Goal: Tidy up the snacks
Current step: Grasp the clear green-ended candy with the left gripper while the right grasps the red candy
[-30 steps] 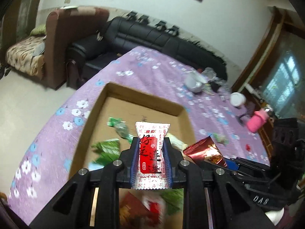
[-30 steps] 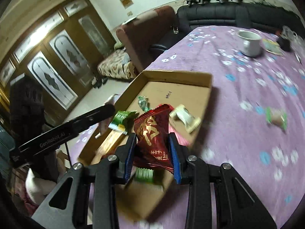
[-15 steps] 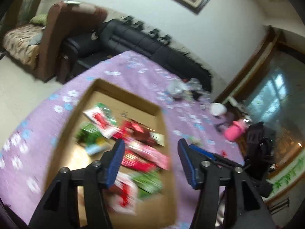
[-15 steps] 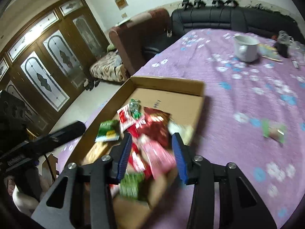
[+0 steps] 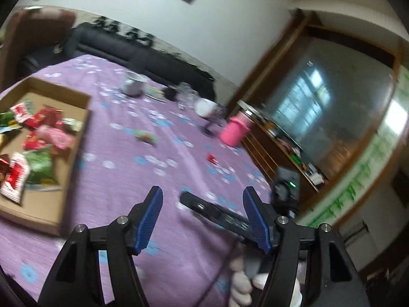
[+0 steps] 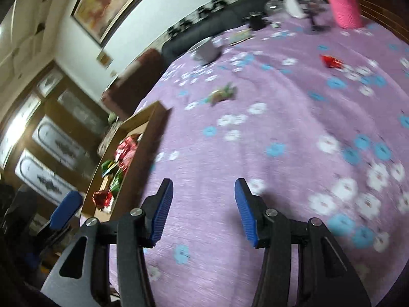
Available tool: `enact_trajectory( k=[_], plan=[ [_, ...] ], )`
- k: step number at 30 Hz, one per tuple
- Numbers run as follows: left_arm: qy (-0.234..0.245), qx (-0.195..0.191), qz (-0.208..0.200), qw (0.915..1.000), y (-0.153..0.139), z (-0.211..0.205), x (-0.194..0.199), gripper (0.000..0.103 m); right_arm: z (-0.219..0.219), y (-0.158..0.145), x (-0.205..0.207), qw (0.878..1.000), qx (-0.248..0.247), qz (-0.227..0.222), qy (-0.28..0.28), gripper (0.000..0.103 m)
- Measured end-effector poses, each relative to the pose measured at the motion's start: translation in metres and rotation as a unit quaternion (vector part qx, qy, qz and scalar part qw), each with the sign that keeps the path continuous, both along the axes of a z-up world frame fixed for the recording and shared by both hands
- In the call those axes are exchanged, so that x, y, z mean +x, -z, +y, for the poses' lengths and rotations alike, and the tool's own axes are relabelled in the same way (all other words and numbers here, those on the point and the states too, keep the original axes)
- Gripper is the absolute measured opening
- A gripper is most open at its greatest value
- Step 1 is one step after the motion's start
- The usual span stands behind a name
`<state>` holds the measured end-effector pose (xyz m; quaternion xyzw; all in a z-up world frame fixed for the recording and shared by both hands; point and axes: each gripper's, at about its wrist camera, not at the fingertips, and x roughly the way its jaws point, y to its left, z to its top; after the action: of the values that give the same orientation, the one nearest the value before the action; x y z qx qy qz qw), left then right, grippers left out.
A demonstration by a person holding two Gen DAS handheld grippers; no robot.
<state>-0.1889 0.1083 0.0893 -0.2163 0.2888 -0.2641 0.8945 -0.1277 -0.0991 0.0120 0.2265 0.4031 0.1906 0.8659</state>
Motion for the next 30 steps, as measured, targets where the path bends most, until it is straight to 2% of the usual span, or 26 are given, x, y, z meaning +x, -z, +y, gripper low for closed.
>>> enact_trajectory(
  k=[10,25,27,30],
  plan=[
    [0.032,0.006,0.031,0.9990,0.013,-0.028,0.008,0.067,-0.040,0.003,-0.009,0.999,0.013,-0.004,0.050,0.052],
    [0.047,0.016,0.051,0.9975,0.025,-0.039,0.012,0.067,-0.044,0.009,-0.003,0.999,0.023,0.007,0.035,0.052],
    [0.047,0.019,0.053,0.9973,0.025,-0.039,0.013,0.067,-0.051,0.004,0.000,0.999,0.024,0.004,0.034,0.052],
    [0.043,0.023,0.054,0.9973,0.024,-0.036,0.016,0.067,-0.078,-0.020,0.009,0.998,0.022,-0.023,0.046,0.052]
  ],
)
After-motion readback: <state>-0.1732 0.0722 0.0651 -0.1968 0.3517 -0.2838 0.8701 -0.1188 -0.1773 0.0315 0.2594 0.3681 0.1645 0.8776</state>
